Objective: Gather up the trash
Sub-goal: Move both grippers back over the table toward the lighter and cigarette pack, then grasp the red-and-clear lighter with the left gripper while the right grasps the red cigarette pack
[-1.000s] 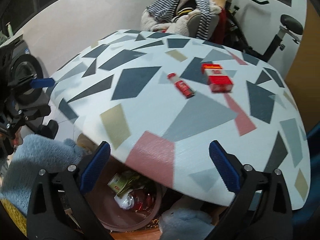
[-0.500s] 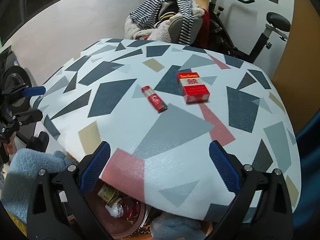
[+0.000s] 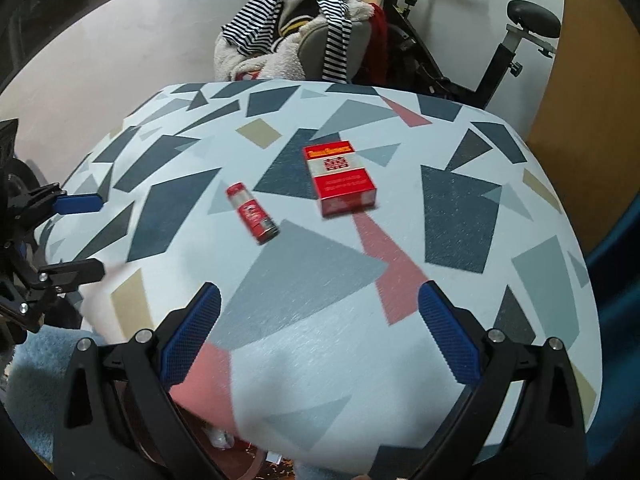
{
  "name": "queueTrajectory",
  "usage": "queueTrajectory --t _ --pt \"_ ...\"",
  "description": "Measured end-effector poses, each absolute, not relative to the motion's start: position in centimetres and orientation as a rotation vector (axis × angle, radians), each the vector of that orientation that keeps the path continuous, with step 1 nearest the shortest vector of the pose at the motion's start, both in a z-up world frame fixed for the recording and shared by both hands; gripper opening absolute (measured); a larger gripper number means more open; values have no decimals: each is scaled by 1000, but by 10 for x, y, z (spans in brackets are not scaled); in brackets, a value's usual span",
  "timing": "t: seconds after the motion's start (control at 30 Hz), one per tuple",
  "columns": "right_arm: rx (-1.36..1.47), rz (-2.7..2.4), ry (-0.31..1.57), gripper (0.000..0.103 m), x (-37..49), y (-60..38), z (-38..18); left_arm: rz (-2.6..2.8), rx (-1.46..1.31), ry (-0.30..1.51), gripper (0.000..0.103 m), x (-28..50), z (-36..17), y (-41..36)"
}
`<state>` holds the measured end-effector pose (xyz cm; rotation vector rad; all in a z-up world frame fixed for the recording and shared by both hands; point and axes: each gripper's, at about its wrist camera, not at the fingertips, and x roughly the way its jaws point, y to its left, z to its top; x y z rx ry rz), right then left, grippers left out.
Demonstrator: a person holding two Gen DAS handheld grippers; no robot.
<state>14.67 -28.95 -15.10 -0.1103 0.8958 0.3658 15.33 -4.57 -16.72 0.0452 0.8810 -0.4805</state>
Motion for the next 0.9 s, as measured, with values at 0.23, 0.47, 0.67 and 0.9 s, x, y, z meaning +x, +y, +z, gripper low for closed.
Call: queueTrajectory --t 0.23,0.47,0.67,0.9 --pt "-74 330 901 97 173 -295 -159 -485 -128 994 71 203 -188 -55" --pt "-42 327 911 97 183 -306 -163 -500 166 938 96 229 -198 -102" --pt "-16 302 929 97 188 -315 -169 -496 206 994 97 259 -214 -112" --pt "-14 293 934 97 188 -320 -173 -489 268 1014 84 265 -226 -124"
